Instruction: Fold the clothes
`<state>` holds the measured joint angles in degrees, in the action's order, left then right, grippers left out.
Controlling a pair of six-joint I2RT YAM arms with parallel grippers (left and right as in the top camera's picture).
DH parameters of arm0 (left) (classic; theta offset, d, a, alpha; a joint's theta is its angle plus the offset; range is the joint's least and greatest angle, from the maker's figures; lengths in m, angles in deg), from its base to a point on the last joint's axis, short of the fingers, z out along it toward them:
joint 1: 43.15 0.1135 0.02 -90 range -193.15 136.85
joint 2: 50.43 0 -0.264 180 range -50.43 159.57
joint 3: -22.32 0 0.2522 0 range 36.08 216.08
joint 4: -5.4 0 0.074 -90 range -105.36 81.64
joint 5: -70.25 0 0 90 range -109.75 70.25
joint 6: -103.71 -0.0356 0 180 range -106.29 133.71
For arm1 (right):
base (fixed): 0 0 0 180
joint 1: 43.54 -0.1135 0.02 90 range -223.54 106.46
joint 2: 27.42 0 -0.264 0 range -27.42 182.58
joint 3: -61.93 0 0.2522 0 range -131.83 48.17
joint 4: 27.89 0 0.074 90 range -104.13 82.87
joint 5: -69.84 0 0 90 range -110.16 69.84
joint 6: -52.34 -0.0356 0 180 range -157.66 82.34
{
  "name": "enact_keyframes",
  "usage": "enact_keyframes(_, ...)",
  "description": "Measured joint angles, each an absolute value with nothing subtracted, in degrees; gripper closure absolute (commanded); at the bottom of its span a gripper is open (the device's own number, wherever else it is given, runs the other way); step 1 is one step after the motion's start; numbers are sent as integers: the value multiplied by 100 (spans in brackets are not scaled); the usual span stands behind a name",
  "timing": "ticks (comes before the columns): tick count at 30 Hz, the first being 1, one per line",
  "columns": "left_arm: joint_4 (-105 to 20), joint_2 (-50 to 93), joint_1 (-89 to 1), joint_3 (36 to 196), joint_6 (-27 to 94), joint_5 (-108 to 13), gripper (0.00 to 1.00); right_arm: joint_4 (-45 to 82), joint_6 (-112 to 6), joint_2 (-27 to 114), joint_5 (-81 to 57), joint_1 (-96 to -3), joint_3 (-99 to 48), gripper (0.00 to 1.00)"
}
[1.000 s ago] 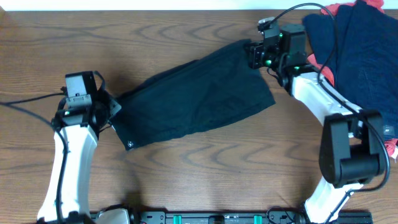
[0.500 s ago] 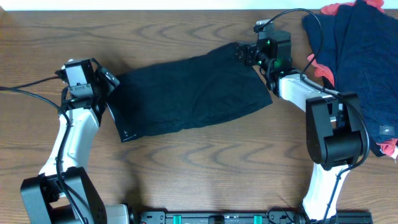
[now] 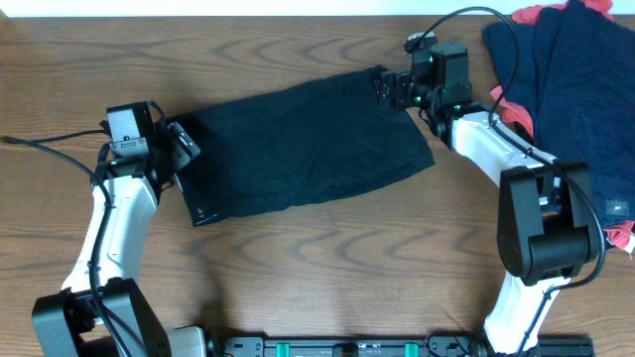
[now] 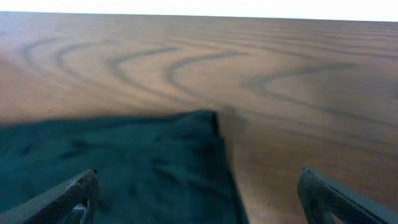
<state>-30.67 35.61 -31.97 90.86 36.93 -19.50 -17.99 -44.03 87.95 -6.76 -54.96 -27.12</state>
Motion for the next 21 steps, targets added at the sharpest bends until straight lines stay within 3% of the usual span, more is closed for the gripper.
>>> enact_keyframes(8, -3576, 3760, -3199, 9086, 3374, -2623, 2, -459, -3295, 8684, -359, -5579, -2801, 1)
enact_keyframes(11, -3602, 3992, -3199, 9086, 3309, -2833, 2, -186, -3044, 8684, -192, -5590, -2801, 8)
enact_keyframes(13, -3602, 4164, -3199, 9086, 3291, -2912, 2, -81, -2893, 8684, -120, -5610, -2801, 18)
enact_keyframes(17, -3602, 4475, -3199, 9086, 3287, -3023, 2, 98, -2652, 8684, -20, -5734, -2801, 48)
enact_keyframes(21, -3582, 4562, -3199, 9086, 3274, -3045, 2, 448, -2626, 8684, -7, -5909, -2801, 64)
